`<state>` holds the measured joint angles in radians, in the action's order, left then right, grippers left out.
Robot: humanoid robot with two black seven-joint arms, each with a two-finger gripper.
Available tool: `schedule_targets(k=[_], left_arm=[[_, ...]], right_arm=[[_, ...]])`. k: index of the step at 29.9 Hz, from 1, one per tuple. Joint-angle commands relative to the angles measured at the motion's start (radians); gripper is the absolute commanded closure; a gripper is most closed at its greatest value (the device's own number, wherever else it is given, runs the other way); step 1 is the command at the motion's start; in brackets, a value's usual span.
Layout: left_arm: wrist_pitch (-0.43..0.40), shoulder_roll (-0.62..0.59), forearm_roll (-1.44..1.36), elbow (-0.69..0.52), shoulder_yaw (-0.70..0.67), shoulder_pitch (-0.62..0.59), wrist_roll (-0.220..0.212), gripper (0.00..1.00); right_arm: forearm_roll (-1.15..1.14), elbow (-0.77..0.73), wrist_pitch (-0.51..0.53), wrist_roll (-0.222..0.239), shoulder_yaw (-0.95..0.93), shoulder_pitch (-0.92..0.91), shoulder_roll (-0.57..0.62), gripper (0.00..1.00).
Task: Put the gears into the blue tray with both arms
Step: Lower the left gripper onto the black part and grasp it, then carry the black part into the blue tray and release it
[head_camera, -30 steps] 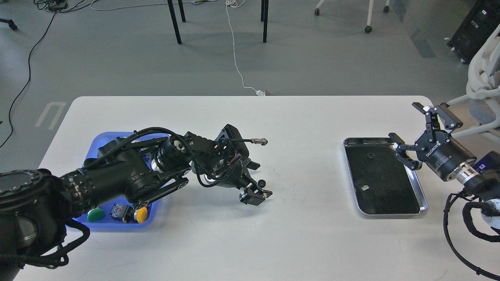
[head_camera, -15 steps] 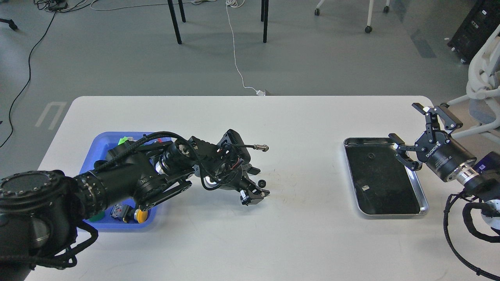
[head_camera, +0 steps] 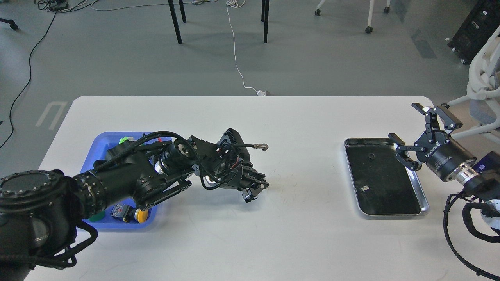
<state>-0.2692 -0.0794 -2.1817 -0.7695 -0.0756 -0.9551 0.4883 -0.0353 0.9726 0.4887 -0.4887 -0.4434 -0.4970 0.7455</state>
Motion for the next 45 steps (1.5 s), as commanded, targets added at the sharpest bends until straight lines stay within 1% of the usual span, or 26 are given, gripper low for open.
schedule_targets(k=[1, 4, 9, 13, 16, 18, 21, 24, 30, 39, 45], left_arm=[[0.005, -0.013, 0.000, -0.020, -0.006, -0.037, 0.000, 0.91], [0.004, -0.077, 0.000, -0.062, -0.004, -0.089, 0.000, 0.90], [-0.016, -0.307, 0.000, -0.246, -0.004, -0.122, 0.000, 0.89], [-0.022, -0.502, 0.000, -0.361, 0.000, -0.106, 0.000, 0.89], [-0.022, -0.635, 0.000, -0.430, 0.004, -0.065, 0.000, 0.89], [-0.021, -0.701, 0.000, -0.453, 0.005, -0.050, 0.000, 0.89], [-0.018, -0.772, 0.000, -0.452, 0.005, -0.025, 0.000, 0.89], [-0.015, -0.806, 0.000, -0.433, 0.005, 0.007, 0.000, 0.88], [-0.008, -0.812, 0.000, -0.334, -0.010, 0.076, 0.000, 0.87], [0.016, -0.770, 0.000, -0.194, -0.010, 0.085, 0.000, 0.84], [0.016, -0.766, 0.013, -0.183, -0.009, 0.099, 0.000, 0.81]], right_arm=[[0.000, -0.002, 0.000, 0.000, 0.000, 0.000, 0.000, 0.02], [-0.001, -0.002, 0.000, 0.000, 0.000, 0.000, -0.002, 0.02], [-0.009, -0.003, 0.000, 0.000, 0.000, 0.000, -0.009, 0.02], [-0.012, -0.003, 0.000, 0.000, 0.002, 0.000, -0.015, 0.02], [-0.015, -0.005, 0.000, 0.000, 0.002, 0.002, -0.020, 0.02], [-0.015, -0.006, 0.000, 0.000, 0.003, 0.002, -0.028, 0.02], [-0.015, -0.006, 0.000, 0.000, 0.002, 0.000, -0.032, 0.02], [-0.015, -0.005, 0.000, 0.000, 0.003, 0.000, -0.034, 0.02], [-0.017, -0.005, 0.000, 0.000, 0.003, 0.002, -0.034, 0.02], [-0.017, -0.005, 0.000, 0.000, 0.003, 0.002, -0.034, 0.02], [-0.017, -0.003, 0.000, 0.000, 0.003, 0.005, -0.034, 0.02]])
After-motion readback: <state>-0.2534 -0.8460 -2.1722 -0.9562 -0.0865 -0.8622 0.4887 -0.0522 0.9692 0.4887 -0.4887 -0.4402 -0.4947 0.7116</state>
